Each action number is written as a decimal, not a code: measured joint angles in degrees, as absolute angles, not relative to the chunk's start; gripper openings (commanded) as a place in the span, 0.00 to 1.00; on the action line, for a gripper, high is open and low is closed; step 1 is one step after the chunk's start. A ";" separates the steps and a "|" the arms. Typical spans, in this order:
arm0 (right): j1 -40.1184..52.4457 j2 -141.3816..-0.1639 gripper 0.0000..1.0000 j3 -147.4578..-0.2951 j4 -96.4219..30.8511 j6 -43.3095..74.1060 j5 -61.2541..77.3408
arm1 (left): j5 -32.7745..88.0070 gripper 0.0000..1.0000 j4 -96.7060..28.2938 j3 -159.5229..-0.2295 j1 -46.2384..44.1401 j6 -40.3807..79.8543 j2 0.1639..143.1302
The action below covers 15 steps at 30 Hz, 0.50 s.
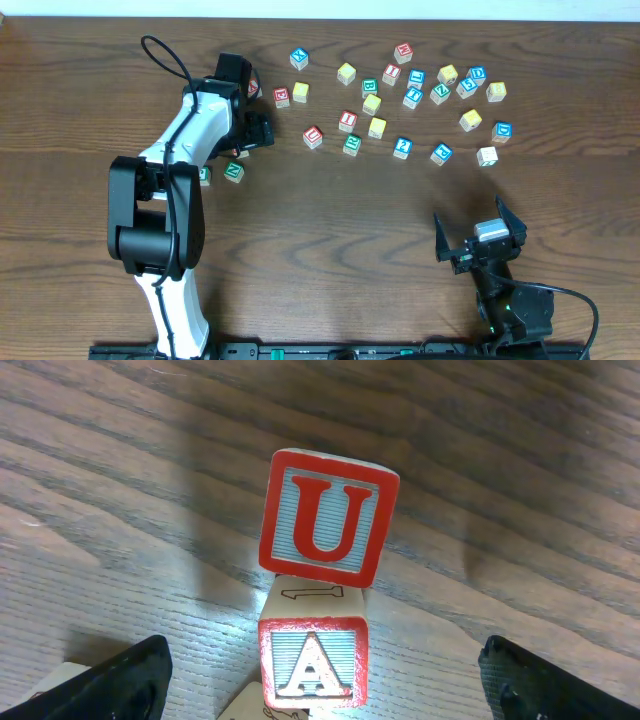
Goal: Spell out AI2
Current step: 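Lower the left gripper and close it on the red A block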
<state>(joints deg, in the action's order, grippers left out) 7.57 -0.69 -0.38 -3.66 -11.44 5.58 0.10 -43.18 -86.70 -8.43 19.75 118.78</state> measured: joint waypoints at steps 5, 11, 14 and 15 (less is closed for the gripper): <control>7.57 -0.69 0.99 -0.38 -3.66 -11.44 5.58 | 0.32 0.96 -43.16 -86.70 -8.43 19.75 118.78; 7.57 -0.69 0.99 -0.38 -3.66 -11.44 5.58 | 0.75 0.96 -43.03 -86.28 -8.43 19.79 118.78; 7.57 -0.69 0.99 -0.38 -3.66 -11.44 5.58 | 0.89 0.96 -42.96 -85.36 -8.43 19.92 118.78; 7.57 -0.69 0.99 -0.38 -3.66 -11.44 5.58 | 0.95 0.96 -42.96 -85.12 -8.43 19.92 118.80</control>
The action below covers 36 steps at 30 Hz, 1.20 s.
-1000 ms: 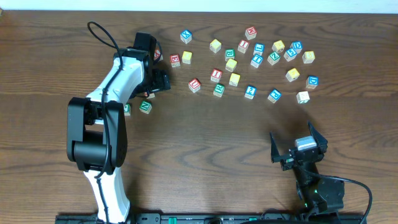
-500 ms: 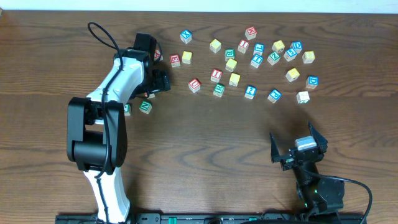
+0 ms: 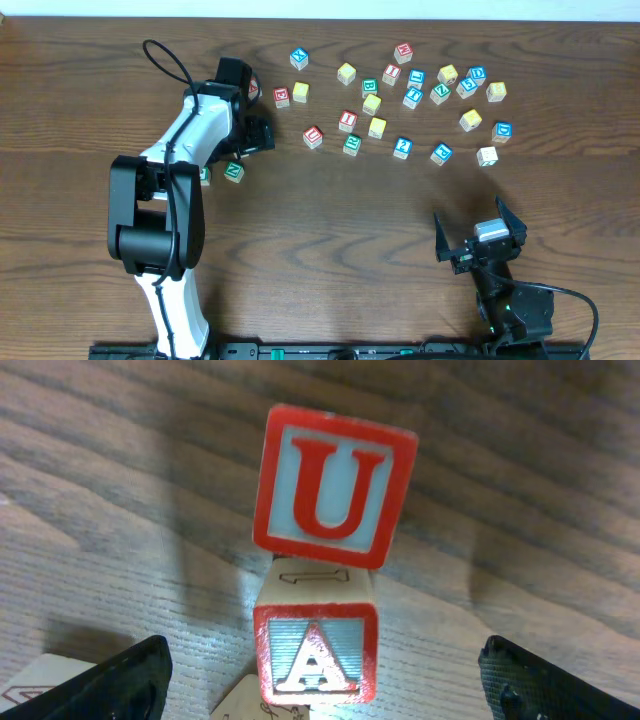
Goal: Spell out AI2
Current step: 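Lower the left gripper and close it on the red A block, then lift the red A block with the left gripper and carry it forward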
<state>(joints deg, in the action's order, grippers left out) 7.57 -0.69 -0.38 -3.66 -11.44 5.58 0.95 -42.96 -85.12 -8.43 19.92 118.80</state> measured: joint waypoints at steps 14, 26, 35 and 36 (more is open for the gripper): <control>7.57 -0.69 0.99 -0.38 -3.66 -11.44 5.58 | 0.97 0.85 -41.56 -84.82 -8.43 19.94 118.83; 7.57 -0.69 0.99 -0.38 -3.66 -11.44 5.58 | 1.17 0.59 -40.66 -84.82 -8.43 20.80 118.85; 7.57 -0.69 0.99 -0.38 -3.66 -11.44 5.58 | 1.15 0.43 -40.69 -84.82 -8.43 20.80 118.85; 7.57 -0.69 0.99 -0.38 -3.66 -11.44 5.58 | 1.15 0.43 -40.69 -84.82 -8.43 20.78 118.83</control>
<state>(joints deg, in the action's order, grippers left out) 7.57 -0.69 -0.38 -3.66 -11.44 5.58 1.15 -40.69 -84.82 -8.43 20.78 118.83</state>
